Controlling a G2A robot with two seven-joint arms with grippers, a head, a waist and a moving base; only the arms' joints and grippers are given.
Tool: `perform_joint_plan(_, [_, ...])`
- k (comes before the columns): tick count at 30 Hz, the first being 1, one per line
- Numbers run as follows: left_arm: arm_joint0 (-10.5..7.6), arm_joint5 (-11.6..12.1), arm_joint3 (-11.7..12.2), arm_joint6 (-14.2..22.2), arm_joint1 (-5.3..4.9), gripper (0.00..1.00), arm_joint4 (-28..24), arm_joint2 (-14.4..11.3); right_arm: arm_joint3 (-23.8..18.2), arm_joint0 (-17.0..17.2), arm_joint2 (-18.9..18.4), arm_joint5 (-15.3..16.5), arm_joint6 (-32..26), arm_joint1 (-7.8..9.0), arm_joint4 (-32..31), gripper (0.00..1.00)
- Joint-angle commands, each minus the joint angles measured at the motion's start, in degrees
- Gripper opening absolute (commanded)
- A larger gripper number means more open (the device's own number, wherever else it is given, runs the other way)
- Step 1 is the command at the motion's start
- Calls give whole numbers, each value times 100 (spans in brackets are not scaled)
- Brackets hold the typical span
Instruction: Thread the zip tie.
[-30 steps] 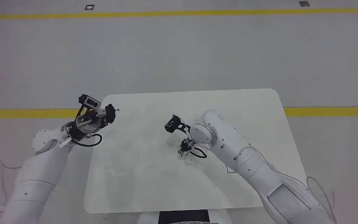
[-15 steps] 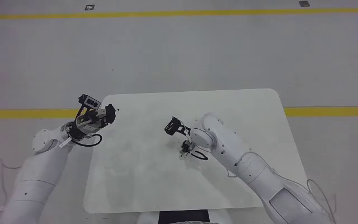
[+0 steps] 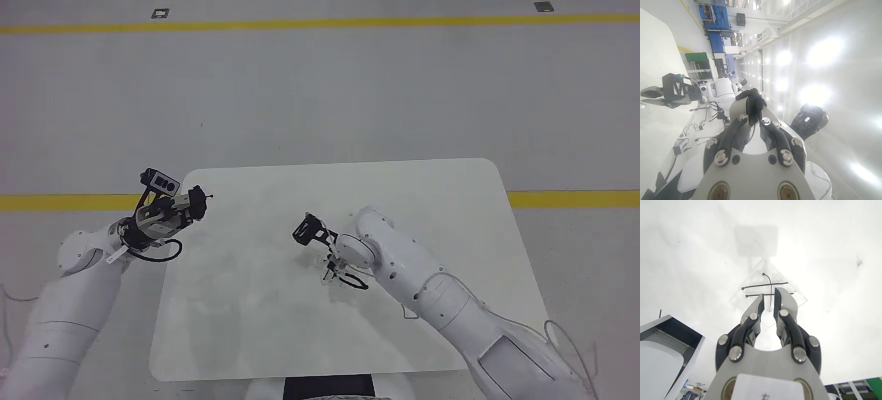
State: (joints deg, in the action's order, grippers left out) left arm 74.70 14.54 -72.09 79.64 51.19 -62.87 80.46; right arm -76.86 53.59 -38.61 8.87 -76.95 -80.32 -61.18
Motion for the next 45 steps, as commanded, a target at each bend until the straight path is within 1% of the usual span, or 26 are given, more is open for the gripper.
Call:
perform_joint_plan(1, [0,0,0,0,0,0,0,0,124,-24,44,-5,53,-25,15,13])
perform_joint_plan(5, [0,0,0,0,0,0,0,0,390,-92,151,-71,127,-90,29,15])
perform_joint_plan(8, [0,0,0,0,0,0,0,0,544,-139,223,-100,162,-137,40,13])
perform_joint_plan(15, [0,0,0,0,0,0,0,0,842,-243,355,-204,194,-231,-15,12])
perform_joint_plan(26, [0,0,0,0,0,0,0,0,1085,-327,444,-291,175,-332,-61,10])
perform_joint_plan(29, [0,0,0,0,0,0,0,0,1135,-340,454,-320,152,-355,-65,9])
perform_joint_plan(30, [0,0,0,0,0,0,0,0,1143,-345,457,-331,143,-362,-70,7])
perform_joint_plan(31, [0,0,0,0,0,0,0,0,1150,-348,458,-335,139,-368,-68,1])
perform_joint_plan(32, [0,0,0,0,0,0,0,0,1157,-352,455,-335,133,-375,-62,0])
perform_joint_plan(38, [0,0,0,0,0,0,0,0,1059,-350,398,-322,40,-377,-51,0])
perform_joint_plan(42, [0,0,0,0,0,0,0,0,787,-288,276,-280,-81,-328,-41,0])
perform_joint_plan(45, [0,0,0,0,0,0,0,0,445,-196,122,-201,-197,-256,-37,0])
